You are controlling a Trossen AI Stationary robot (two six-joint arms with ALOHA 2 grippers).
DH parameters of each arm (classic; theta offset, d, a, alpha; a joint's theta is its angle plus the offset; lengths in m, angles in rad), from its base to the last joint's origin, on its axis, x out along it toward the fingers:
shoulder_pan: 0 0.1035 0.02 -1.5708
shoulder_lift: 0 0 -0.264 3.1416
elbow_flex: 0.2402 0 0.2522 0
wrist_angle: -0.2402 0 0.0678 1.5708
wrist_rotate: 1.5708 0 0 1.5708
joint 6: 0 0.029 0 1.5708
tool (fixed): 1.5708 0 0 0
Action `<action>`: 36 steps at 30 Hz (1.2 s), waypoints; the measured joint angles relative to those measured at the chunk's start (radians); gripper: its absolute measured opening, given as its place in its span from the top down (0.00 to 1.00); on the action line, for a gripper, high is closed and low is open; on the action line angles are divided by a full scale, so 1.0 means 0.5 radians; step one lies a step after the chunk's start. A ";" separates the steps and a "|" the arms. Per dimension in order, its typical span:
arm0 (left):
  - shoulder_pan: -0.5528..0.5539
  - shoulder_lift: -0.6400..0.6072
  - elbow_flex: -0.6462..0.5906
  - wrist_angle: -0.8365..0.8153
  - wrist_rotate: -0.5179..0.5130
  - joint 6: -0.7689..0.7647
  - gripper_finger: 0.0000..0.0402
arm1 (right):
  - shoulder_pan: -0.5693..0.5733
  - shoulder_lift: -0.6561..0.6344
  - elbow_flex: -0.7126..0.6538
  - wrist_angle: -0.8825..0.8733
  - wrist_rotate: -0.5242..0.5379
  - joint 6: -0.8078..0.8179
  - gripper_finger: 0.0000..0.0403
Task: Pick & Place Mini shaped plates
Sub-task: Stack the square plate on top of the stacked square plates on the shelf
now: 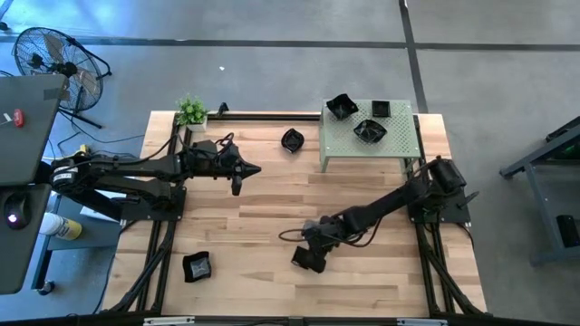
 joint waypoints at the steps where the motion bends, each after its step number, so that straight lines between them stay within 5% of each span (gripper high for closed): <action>1: 0.000 0.000 0.000 0.001 0.000 0.000 1.00 | -0.006 -0.028 0.000 -0.012 0.028 0.052 0.99; 9: 0.000 0.000 0.000 0.013 -0.007 -0.001 1.00 | -0.009 -0.409 -0.024 -0.542 0.526 0.671 0.99; 15: 0.000 0.000 0.000 0.014 -0.028 -0.002 1.00 | 0.047 -0.859 -0.640 -0.582 0.776 1.348 1.00; 25: 0.000 0.000 0.000 0.014 -0.051 -0.061 1.00 | 0.043 -1.616 -1.409 -0.570 0.854 1.824 0.98; 32: 0.000 0.000 0.000 0.014 -0.059 -0.061 1.00 | -0.018 -1.840 -1.456 -0.661 0.764 1.650 0.88; 36: 0.000 0.000 0.000 -0.002 -0.060 -0.060 1.00 | -0.021 -1.924 -1.341 -0.722 0.730 1.121 0.78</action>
